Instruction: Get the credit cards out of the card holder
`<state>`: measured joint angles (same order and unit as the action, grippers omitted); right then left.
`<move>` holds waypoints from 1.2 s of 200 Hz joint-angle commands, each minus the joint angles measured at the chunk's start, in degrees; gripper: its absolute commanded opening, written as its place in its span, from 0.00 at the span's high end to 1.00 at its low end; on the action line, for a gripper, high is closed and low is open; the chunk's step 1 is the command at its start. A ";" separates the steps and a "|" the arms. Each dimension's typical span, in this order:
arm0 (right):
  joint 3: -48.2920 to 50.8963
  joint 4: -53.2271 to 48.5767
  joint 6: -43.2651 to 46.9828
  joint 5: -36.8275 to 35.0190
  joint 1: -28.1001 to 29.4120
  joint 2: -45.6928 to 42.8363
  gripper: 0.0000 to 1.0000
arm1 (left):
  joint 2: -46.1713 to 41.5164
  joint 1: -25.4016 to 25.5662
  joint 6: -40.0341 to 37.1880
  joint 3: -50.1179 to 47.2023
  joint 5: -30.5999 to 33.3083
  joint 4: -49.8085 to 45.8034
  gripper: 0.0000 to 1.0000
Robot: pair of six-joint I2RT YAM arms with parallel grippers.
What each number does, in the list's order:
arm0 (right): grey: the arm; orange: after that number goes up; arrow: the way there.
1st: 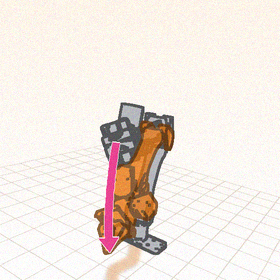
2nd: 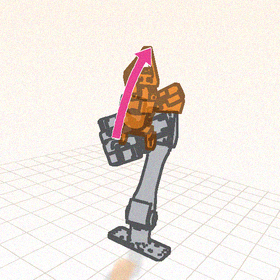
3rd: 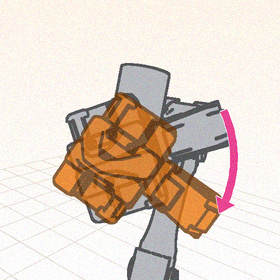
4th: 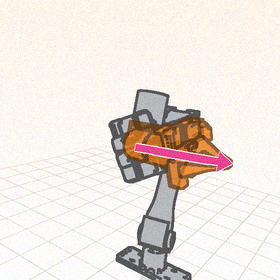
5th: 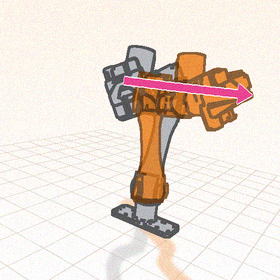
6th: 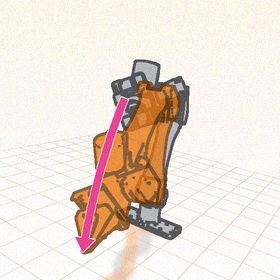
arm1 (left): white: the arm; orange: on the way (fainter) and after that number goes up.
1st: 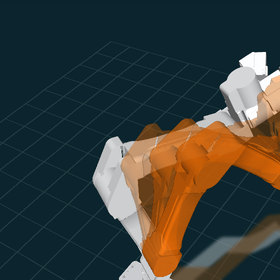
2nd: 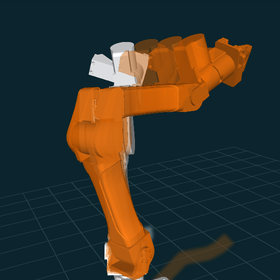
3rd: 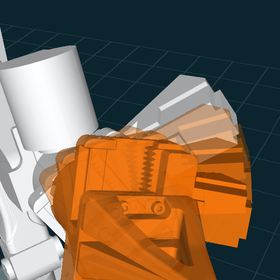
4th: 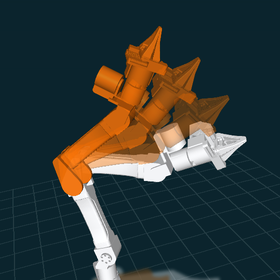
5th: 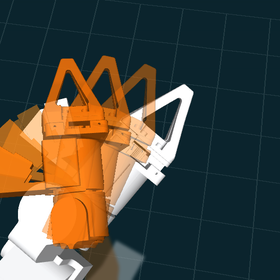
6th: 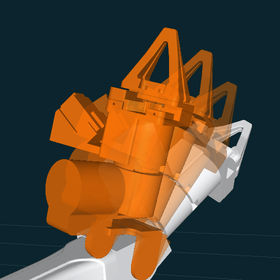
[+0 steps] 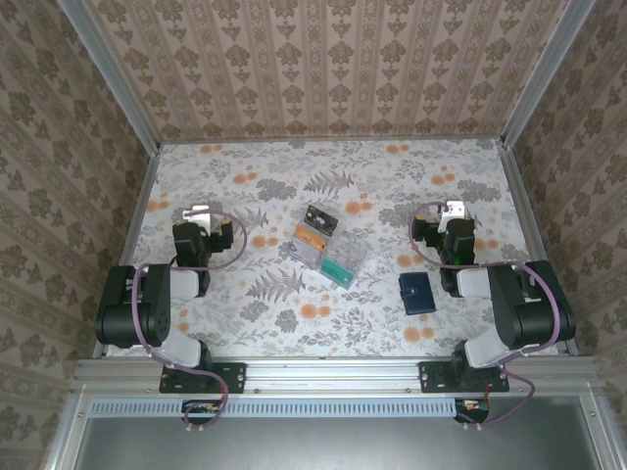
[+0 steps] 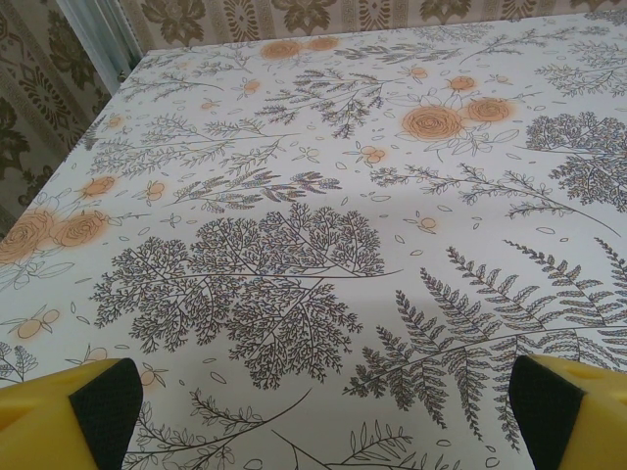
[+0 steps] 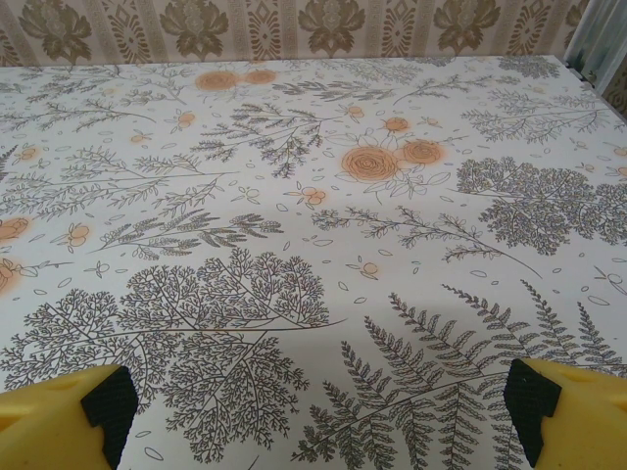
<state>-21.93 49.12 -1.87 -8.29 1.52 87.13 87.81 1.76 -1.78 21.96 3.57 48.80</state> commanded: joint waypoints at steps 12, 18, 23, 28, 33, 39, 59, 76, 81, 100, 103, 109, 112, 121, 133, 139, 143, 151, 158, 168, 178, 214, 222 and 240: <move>-0.92 0.57 -0.81 1.18 -0.24 0.27 0.00 | 0.07 -0.35 -1.10 1.01 -0.88 0.57 0.00; -0.76 0.78 -0.77 1.25 -0.26 0.24 0.00 | -0.10 -0.34 -0.97 0.98 0.07 0.72 0.00; -0.78 0.88 -0.77 1.18 -0.29 0.24 0.00 | -0.33 -0.34 -0.58 0.86 1.00 0.61 0.00; -0.71 0.95 -0.78 1.05 -0.29 0.08 0.00 | -0.91 -0.27 -0.23 0.67 1.72 0.54 0.00; -0.57 0.89 -0.77 0.89 -0.29 -0.32 0.00 | -1.46 -0.30 0.07 0.47 2.34 0.56 0.00; -0.36 0.73 -0.90 0.64 -0.29 -1.15 0.00 | -2.34 -0.31 0.25 0.23 2.97 0.40 0.00; -0.54 -3.20 -1.37 -0.80 -0.21 -5.47 0.00 | -7.01 -0.11 0.75 0.15 5.22 -3.92 0.00; -1.72 -9.00 -2.10 -3.28 -0.11 -10.74 0.00 | -12.75 0.00 1.64 1.40 8.48 -11.74 0.00; -2.27 -10.96 -2.51 -4.40 -0.03 -12.21 0.00 | -14.45 0.00 1.88 1.86 9.24 -14.12 0.00; -6.19 -22.91 -7.59 -9.36 0.06 -17.74 0.00 | -21.04 0.01 4.61 4.39 12.33 -24.57 0.00; -7.18 -25.50 -8.75 -9.96 0.06 -18.62 0.00 | -21.81 0.07 5.25 5.07 12.72 -26.78 0.00; -9.36 -30.97 -11.82 -11.60 0.07 -20.20 0.00 | -24.02 0.04 6.85 6.65 13.62 -31.51 0.00; -10.72 -34.38 -13.62 -12.57 0.06 -21.04 0.00 | -24.92 0.03 7.96 7.59 14.02 -34.19 0.00; -15.28 -44.82 -19.91 -15.40 -0.02 -22.68 0.00 | -27.19 -0.04 12.49 10.85 15.99 -42.93 0.00; -21.85 -58.17 -25.89 -16.10 -0.53 -23.16 0.00 | -29.21 -0.37 19.31 15.25 18.16 -53.76 0.00; -25.00 -63.65 -26.80 -14.94 -0.68 -22.74 0.00 | -29.97 -0.48 21.19 17.19 17.43 -58.15 0.00; -26.83 -66.60 -27.15 -13.88 -0.73 -22.36 0.00 | -30.43 -0.60 22.12 18.28 16.50 -60.59 0.00; -30.18 -72.05 -27.81 -11.39 -0.73 -21.57 0.00 | -30.85 -0.75 23.04 20.20 14.39 -64.28 0.00; -32.24 -75.22 -28.24 -8.65 -0.73 -20.85 0.00 | -30.81 -0.71 24.15 21.65 12.96 -67.16 0.00; -34.17 -77.89 -28.77 -3.64 -0.79 -20.05 0.00 | -30.62 -0.87 26.96 23.44 10.35 -70.64 0.00; -34.91 -78.37 -29.17 3.06 -0.75 -19.64 0.00 | -30.44 -1.01 28.48 24.01 5.31 -72.15 0.00; -30.67 -72.31 -35.51 22.84 0.06 -19.42 0.00 | -30.33 1.32 32.95 20.58 -6.40 -70.15 0.00; -29.43 -70.63 -37.52 25.32 0.69 -19.06 0.00 | -30.17 2.89 33.67 19.78 -6.76 -69.84 0.00; -27.38 -67.42 -41.97 30.26 3.24 -17.27 0.00 | -28.98 6.47 35.54 18.68 -8.34 -69.63 0.00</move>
<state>-52.01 -20.32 -35.68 9.13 2.13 67.94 57.67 4.47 28.77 42.33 1.34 -18.46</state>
